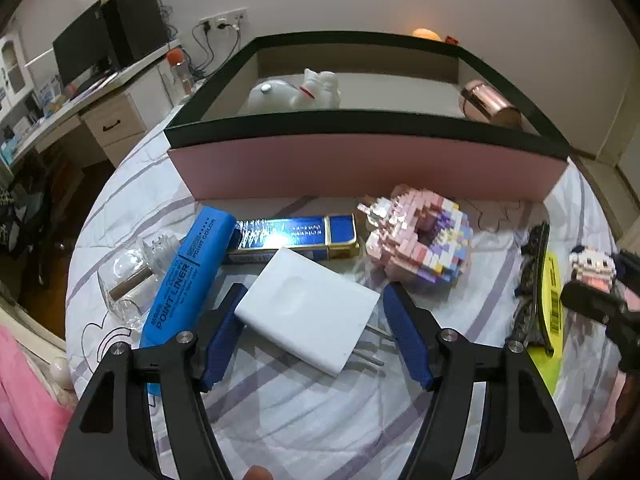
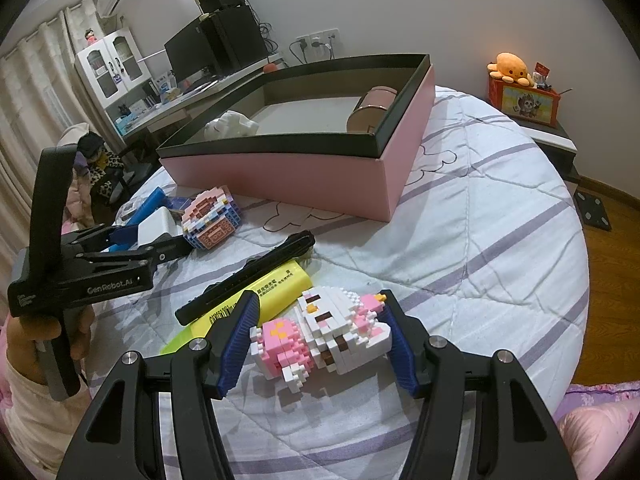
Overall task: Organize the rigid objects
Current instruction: 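Grasp the white charger with the left tool while the right tool holds the block cat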
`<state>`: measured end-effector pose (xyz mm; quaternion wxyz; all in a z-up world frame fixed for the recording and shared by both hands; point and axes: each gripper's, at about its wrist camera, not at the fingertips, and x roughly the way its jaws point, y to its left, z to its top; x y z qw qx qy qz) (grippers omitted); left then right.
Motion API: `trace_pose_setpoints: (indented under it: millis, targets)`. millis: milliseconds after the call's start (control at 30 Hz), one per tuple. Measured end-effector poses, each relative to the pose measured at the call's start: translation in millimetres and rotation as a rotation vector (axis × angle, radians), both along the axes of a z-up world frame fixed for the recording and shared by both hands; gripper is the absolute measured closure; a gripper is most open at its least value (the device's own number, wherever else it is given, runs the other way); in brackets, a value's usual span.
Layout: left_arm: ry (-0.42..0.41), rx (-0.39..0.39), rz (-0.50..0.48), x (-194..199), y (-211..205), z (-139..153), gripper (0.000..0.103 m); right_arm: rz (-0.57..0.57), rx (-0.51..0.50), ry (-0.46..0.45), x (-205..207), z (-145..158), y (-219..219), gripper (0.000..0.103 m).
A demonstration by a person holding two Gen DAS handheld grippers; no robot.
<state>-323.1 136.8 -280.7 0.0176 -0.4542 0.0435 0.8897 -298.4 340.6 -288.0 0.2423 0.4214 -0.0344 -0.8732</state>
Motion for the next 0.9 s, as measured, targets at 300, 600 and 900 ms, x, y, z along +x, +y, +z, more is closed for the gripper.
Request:
trace_pose_setpoints:
  millis: [300,600,900]
  targets:
    - [-0.006,-0.013,-0.048,23.1,-0.7,2.0,0.032,-0.049,0.023,0.034,9.9,0.9,-5.1,0.042]
    - [-0.012,-0.019,-0.09,39.2,-1.9,6.6,0.033,-0.083,0.032,0.043,18.8,5.2,-4.6,0.042]
    - [0.016,0.019,-0.131,44.8,-2.2,22.0,0.033,-0.122,0.044,0.079,23.5,25.7,0.0,0.042]
